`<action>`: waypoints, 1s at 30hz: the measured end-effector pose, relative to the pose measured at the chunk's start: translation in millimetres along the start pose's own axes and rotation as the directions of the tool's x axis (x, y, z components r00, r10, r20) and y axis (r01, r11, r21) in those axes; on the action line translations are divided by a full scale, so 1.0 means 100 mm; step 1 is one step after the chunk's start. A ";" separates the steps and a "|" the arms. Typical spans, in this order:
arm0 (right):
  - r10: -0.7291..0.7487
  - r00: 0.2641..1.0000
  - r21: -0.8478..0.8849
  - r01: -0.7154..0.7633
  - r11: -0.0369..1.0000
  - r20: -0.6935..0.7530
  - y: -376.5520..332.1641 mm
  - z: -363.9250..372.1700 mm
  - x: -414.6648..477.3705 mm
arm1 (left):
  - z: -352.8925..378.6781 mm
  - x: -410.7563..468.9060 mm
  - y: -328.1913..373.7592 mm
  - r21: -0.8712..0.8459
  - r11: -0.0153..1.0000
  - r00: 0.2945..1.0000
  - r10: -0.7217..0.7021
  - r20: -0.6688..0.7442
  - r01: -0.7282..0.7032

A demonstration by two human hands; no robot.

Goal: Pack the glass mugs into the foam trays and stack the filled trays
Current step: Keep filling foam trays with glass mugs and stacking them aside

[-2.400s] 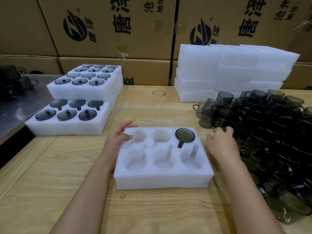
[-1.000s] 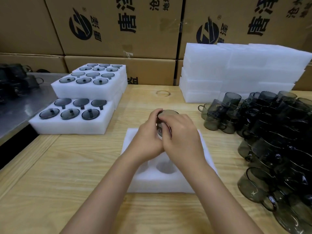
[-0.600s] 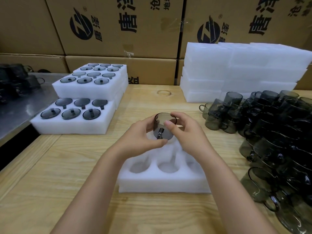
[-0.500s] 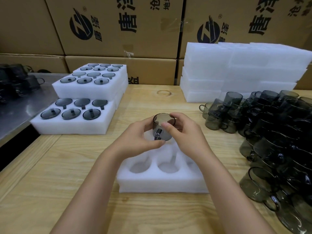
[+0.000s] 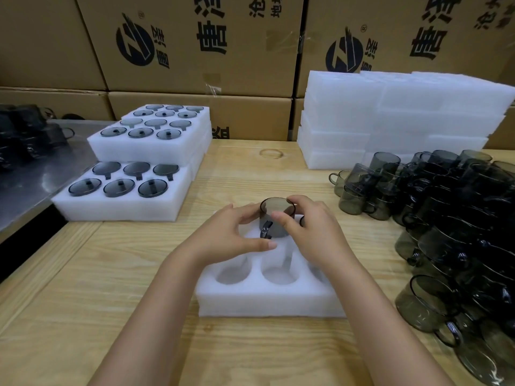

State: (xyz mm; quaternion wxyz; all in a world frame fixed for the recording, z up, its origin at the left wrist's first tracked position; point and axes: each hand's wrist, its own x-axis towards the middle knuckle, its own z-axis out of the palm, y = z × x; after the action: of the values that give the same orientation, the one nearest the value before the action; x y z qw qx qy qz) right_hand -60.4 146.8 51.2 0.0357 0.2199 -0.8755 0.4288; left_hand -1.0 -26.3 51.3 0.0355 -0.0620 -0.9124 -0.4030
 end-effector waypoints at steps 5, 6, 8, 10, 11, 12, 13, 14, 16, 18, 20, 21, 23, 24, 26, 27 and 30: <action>-0.027 1.000 -0.029 0.027 0.999 0.007 -0.01 -0.02 -0.04 | -0.01 -0.01 0.00 -0.164 0.986 0.999 -0.015 -0.037 0.008; -0.032 0.999 -0.050 0.032 0.998 0.006 -0.02 -0.03 -0.05 | 0.00 0.00 -0.01 -0.170 0.985 0.997 -0.035 -0.063 0.024; -0.046 0.999 -0.088 0.047 0.995 0.010 -0.03 -0.04 -0.06 | 0.02 0.01 -0.04 -0.103 0.994 0.996 -0.040 -0.079 0.032; -0.066 0.997 -0.105 0.069 0.992 0.030 -0.03 -0.03 -0.08 | 0.03 0.02 -0.05 -0.068 0.997 0.996 -0.042 -0.076 0.037; -0.071 0.996 -0.124 0.076 0.989 0.044 -0.02 -0.02 -0.09 | 0.04 0.03 -0.06 -0.048 0.998 0.996 -0.046 -0.076 0.042; -0.073 0.996 -0.160 0.082 0.984 0.061 -0.01 -0.02 -0.10 | 0.05 0.03 -0.06 0.002 0.999 0.996 -0.046 -0.074 0.046; -0.068 0.994 -0.214 0.085 0.973 0.086 0.00 -0.01 -0.09 | 0.06 0.05 -0.06 0.084 0.995 0.997 -0.039 -0.068 0.045; -0.056 0.991 -0.275 0.087 0.958 0.119 0.02 -0.01 -0.09 | 0.07 0.06 -0.06 0.174 0.984 0.998 -0.032 -0.058 0.042; -0.016 0.982 -0.367 0.084 0.927 0.186 0.02 -0.02 -0.06 | 0.10 0.09 -0.05 0.285 0.958 0.999 -0.029 -0.035 0.038; -0.002 0.973 -0.422 0.103 0.901 0.233 0.01 -0.02 -0.03 | 0.10 0.10 -0.05 0.327 0.944 0.999 -0.036 -0.027 0.043; -0.017 0.963 -0.471 0.147 0.870 0.268 0.01 0.01 -0.05 | 0.11 0.10 -0.05 0.349 0.936 0.999 -0.031 -0.034 0.041; -0.048 0.956 -0.495 0.193 0.847 0.289 0.01 0.03 -0.06 | 0.11 0.10 -0.05 0.348 0.937 0.999 -0.024 -0.041 0.037; -0.128 0.931 -0.517 0.301 0.801 0.343 0.02 0.05 -0.09 | 0.12 0.09 -0.05 0.343 0.939 0.999 -0.013 -0.050 0.029; -0.141 0.918 -0.514 0.329 0.792 0.371 0.02 0.05 -0.11 | 0.12 0.09 -0.05 0.340 0.940 0.999 -0.014 -0.052 0.030; -0.120 0.899 -0.505 0.342 0.792 0.420 0.01 0.05 -0.14 | 0.12 0.09 -0.04 0.324 0.946 0.998 -0.020 -0.054 0.036; -0.105 0.893 -0.508 0.341 0.791 0.437 0.00 0.05 -0.14 | 0.12 0.08 -0.04 0.312 0.949 0.998 -0.026 -0.052 0.041; -0.084 0.888 -0.522 0.339 0.783 0.451 -0.01 0.06 -0.16 | 0.13 0.08 -0.04 0.310 0.950 0.997 -0.019 -0.072 0.041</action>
State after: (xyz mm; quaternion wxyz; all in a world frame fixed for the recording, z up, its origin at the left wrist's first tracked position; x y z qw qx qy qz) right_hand -45.1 147.4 44.8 -0.0308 0.3805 -0.9212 0.0751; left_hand -9.5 -18.7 40.8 0.0697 -0.0279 -0.9636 -0.2565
